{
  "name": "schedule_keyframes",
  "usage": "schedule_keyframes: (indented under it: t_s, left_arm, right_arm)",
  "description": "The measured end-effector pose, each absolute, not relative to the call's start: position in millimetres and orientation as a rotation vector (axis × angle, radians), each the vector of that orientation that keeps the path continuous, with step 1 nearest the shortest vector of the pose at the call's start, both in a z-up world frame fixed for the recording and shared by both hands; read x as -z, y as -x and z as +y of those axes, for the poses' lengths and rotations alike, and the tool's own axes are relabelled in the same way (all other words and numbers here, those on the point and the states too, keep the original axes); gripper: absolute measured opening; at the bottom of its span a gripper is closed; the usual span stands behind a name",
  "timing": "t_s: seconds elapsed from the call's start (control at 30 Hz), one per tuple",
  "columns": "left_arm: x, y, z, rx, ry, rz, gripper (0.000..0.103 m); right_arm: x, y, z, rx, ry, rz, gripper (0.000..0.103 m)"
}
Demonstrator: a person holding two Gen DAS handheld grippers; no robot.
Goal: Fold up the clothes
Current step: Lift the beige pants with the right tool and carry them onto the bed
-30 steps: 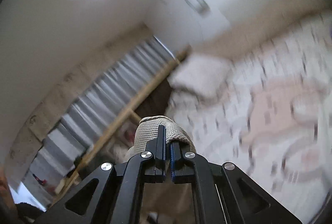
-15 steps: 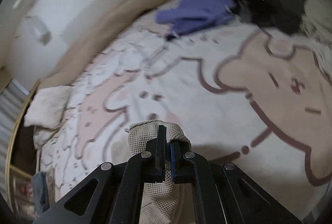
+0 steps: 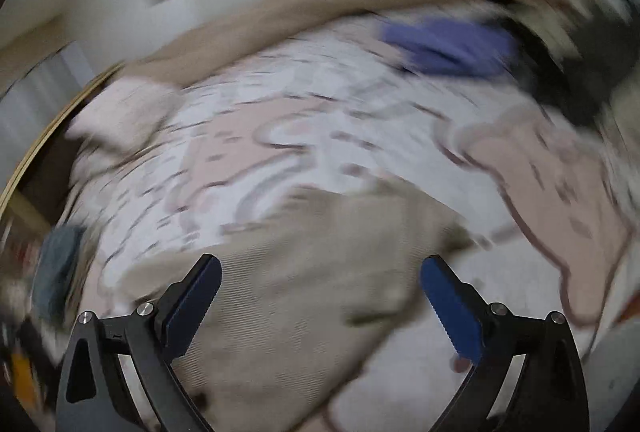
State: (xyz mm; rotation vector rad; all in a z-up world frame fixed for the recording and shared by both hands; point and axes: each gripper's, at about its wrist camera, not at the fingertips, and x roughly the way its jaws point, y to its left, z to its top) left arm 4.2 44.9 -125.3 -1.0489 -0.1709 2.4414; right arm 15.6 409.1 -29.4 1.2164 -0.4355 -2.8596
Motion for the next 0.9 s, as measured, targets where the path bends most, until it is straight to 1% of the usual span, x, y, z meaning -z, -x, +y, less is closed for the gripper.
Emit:
schedule_keyframes:
  t_s: [0.03,0.13,0.17,0.3,0.43,0.6,0.67,0.83,0.87,0.9]
  left_arm:
    - [125.9,-6.8,47.2,-2.439,1.043,-0.163,0.096]
    - [126.2,-12.8,44.8,-2.463,1.034,-0.144,0.096]
    - [126.0,-14.3,42.5,-2.473,1.031,-0.141,0.096]
    - [124.7,-18.4,30.6,-2.508,1.022,-0.145,0.096]
    - [125.0,-18.6,22.3,-2.516,1.023,-0.185,0.096]
    - [124.0,-18.0,19.2,-2.513,1.014,-0.204,0.096]
    - [124.5,-17.2,18.2,-2.508,1.015,-0.216,0.096]
    - [124.6,-17.5,15.5,-2.504,1.019,-0.243,0.096]
    - [123.9,-18.3,15.5,-2.505,1.017,-0.243,0.096]
    - [122.8,-19.4,15.6,-2.508,1.013,-0.240,0.096]
  right_arm:
    - [17.6,-11.1,385.7,2.803,-1.180,-0.345,0.100]
    - [4.0,13.4,335.0,2.653,-1.140,-0.195,0.100]
    - [5.5,30.4,317.0,2.573,-1.165,-0.151,0.100]
    - [31.4,90.4,256.0,2.345,-1.340,0.070,0.100]
    - [78.1,137.3,205.7,2.140,-1.571,0.372,0.100]
    - [120.5,141.2,181.4,1.904,-1.781,0.514,0.099]
    - [125.1,129.2,169.0,1.870,-1.763,0.627,0.099]
    - [150.4,108.8,149.4,1.893,-1.668,1.010,0.099]
    - [156.7,108.2,150.5,1.911,-1.646,1.082,0.084]
    - [158.3,110.4,154.6,1.926,-1.642,1.093,0.067]
